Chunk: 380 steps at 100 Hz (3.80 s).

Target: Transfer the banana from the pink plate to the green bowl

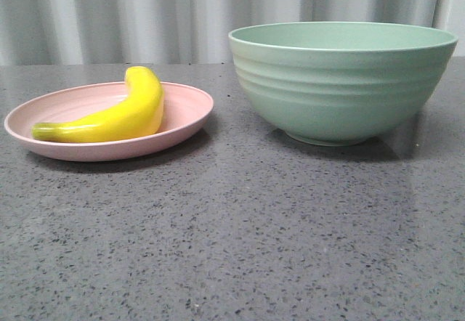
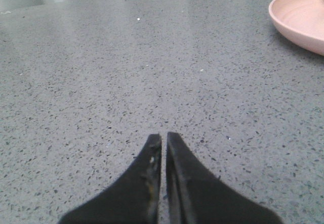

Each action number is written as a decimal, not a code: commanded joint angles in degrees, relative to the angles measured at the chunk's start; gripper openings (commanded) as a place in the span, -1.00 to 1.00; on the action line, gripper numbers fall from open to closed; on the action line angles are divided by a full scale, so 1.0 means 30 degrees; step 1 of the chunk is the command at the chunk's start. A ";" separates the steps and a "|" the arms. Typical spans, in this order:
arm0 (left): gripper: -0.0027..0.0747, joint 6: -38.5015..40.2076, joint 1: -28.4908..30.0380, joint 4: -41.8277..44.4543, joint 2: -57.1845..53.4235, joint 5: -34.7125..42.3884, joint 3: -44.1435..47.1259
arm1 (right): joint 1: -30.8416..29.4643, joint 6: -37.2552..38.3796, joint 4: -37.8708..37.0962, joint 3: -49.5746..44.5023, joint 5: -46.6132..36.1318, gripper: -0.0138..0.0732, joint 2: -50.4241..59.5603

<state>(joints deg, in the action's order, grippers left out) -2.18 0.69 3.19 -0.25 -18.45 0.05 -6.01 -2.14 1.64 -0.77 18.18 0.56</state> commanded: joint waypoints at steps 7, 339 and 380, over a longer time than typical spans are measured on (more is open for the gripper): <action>-0.98 0.0029 -0.0060 0.1014 -0.0613 0.0834 0.0500 | -0.0141 -0.0125 0.0047 -0.0498 -0.0520 -0.87 0.0386; 0.23 0.0029 -0.0060 -0.4150 0.6979 0.5680 -0.6765 | -0.0141 -0.0157 0.2500 0.6808 -0.0789 -0.87 -0.6258; 0.16 0.0029 -0.0359 -0.4694 1.3565 0.0730 -1.2466 | -0.0141 -0.0157 0.2500 0.6808 -0.0761 -0.87 -0.6258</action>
<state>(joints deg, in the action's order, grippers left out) -2.18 0.69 -9.49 35.96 -16.99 -31.86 -6.01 -2.14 9.45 17.98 19.71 -17.42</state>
